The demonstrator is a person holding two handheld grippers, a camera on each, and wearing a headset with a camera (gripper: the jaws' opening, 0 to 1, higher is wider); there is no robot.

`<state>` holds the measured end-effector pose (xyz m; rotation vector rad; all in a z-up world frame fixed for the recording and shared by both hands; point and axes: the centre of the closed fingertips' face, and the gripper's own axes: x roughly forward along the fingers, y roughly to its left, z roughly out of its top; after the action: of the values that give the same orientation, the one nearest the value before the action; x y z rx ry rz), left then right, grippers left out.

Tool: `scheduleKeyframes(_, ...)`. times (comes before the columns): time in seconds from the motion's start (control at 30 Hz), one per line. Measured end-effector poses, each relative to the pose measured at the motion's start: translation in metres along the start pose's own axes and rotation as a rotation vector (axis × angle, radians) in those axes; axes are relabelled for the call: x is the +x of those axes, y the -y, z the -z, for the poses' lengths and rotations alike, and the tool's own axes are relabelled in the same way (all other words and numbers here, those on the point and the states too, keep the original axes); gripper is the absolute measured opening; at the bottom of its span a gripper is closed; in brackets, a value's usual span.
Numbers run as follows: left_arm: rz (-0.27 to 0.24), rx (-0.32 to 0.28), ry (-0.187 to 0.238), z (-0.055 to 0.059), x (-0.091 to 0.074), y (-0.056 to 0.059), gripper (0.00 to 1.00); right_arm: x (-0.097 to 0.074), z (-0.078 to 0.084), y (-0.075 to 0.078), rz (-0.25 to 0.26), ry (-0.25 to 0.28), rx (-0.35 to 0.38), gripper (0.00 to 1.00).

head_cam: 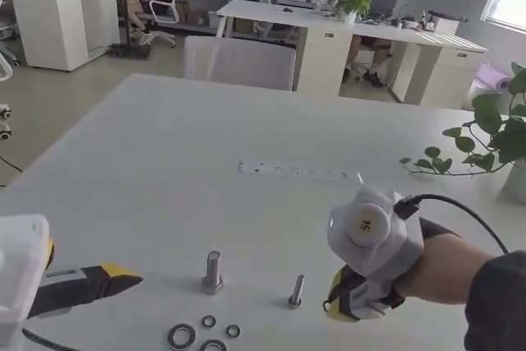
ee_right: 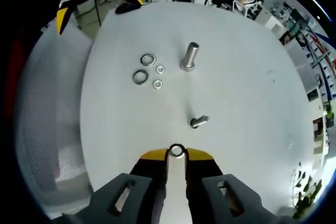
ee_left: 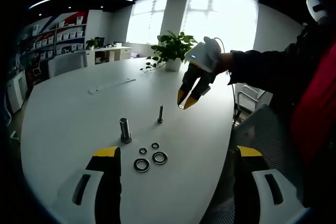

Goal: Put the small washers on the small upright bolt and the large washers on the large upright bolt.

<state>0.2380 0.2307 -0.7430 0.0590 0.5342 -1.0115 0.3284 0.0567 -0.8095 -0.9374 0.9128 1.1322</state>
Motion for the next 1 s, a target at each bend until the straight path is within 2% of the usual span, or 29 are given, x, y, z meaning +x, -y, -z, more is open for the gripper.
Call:
scheduleKeyframes(0.4,-0.016,0.000,-0.004,0.001,-0.004,-0.002,0.89,-0.012,-0.024,0.018,0.034,0.018,-0.052,0.13)
scheduleKeyframes(0.67,-0.028,-0.005,-0.003,0.002,-0.006,-0.004,0.89,-0.019,-0.037,0.034,0.053,0.012,-0.090,0.13)
scheduleKeyframes(1.0,-0.044,-0.018,0.000,0.006,-0.010,-0.007,0.89,-0.007,-0.042,0.037,0.027,-0.009,-0.122,0.13)
